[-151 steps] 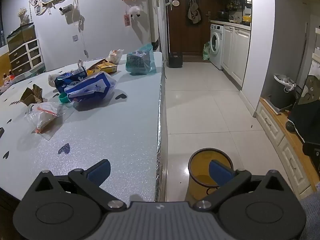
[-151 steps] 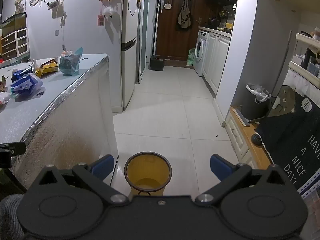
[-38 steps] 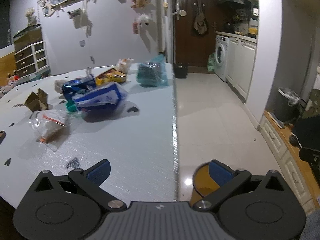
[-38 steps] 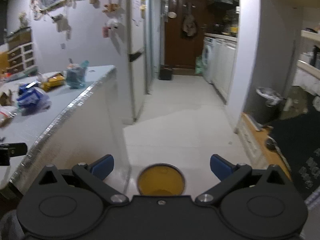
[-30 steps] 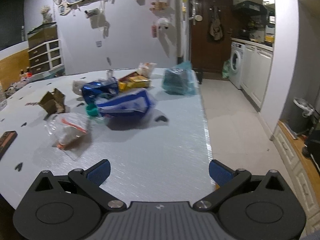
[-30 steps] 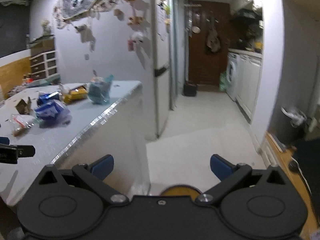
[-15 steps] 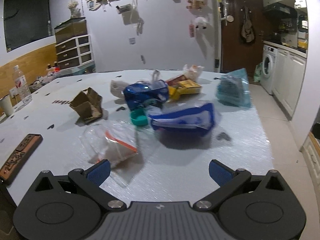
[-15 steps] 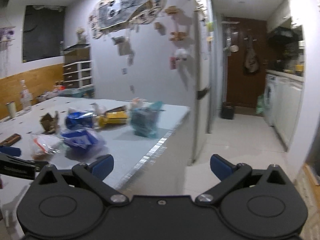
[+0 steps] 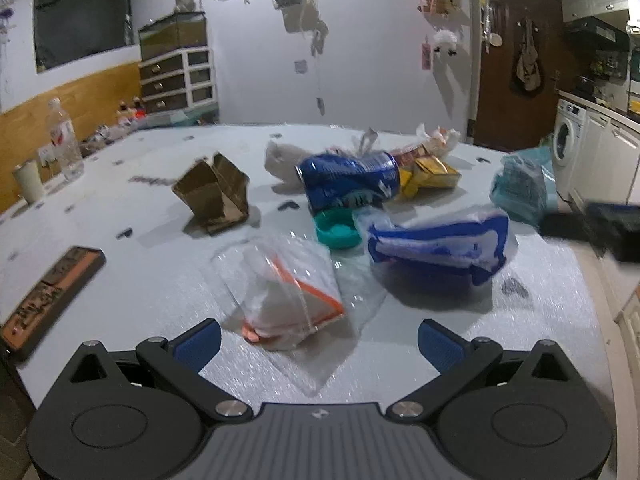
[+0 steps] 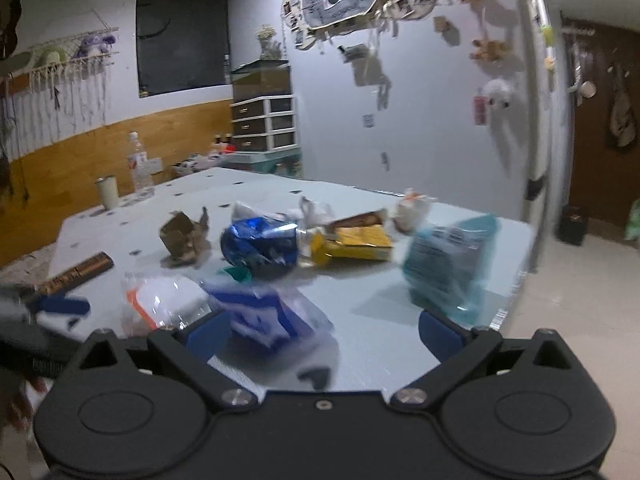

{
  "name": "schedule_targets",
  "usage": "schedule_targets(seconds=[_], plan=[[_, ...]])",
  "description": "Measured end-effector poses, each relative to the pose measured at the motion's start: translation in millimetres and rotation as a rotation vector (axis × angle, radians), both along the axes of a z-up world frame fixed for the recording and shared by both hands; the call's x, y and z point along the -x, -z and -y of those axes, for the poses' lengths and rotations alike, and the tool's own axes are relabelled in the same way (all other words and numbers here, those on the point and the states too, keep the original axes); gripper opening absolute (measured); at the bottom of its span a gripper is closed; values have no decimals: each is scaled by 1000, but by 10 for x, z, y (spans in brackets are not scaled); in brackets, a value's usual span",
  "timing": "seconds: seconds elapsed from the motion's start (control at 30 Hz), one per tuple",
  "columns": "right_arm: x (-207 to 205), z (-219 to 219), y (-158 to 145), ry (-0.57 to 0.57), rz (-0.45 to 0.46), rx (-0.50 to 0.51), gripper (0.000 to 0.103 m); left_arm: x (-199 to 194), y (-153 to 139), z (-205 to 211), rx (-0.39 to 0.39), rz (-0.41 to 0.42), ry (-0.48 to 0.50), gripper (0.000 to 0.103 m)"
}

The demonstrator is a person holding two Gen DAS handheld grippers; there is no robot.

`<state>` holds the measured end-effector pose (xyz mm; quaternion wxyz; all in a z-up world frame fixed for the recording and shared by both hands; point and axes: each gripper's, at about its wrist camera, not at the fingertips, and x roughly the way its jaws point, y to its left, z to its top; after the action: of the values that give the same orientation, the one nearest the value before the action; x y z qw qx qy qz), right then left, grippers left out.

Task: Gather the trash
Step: 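Move both tools over the table toward the plastic bags, then grasp the clear plastic bag with left tool while right tool grasps blue-white bag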

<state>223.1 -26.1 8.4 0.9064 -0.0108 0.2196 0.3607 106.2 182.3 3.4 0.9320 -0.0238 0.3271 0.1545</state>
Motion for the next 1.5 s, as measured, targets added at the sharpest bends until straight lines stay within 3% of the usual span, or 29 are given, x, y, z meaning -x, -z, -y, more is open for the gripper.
schedule_targets(seconds=[0.17, 0.3, 0.43, 0.63, 0.73, 0.97, 1.13, 1.23, 1.33, 1.47, 1.5], plan=[[-301, -223, 27, -44, -67, -71, 86, -10, 40, -3, -6, -31, 3, 103], [-516, -367, 87, -114, -115, -131, 86, 47, 38, -61, 44, -4, 29, 103], [-615, -504, 166, -163, -126, -104, 84, 139, 35, -108, 81, 29, 74, 103], [-447, -546, 234, -326, -151, -61, 79, 237, -76, -289, 155, 124, 77, 103], [-313, -540, 263, -371, -146, -9, 79, 219, -103, -378, 210, 169, 72, 99], [3, -377, 288, -408, -148, 59, 79, 21, 0, -552, 345, 190, 12, 78], [256, -239, 168, -371, -83, 111, 79, -66, 141, -703, 481, 258, -73, 73], [414, -265, 75, -327, 23, 173, 81, -133, 202, -742, 536, 265, -89, 67], [525, -411, 37, -304, 123, 258, 85, -177, 235, -742, 538, 262, -105, 60], [487, -672, 105, -263, 142, 319, 86, -210, 213, -744, 522, 255, -142, 57], [460, -729, 143, -255, 139, 324, 85, -224, 205, -735, 507, 246, -148, 53]])
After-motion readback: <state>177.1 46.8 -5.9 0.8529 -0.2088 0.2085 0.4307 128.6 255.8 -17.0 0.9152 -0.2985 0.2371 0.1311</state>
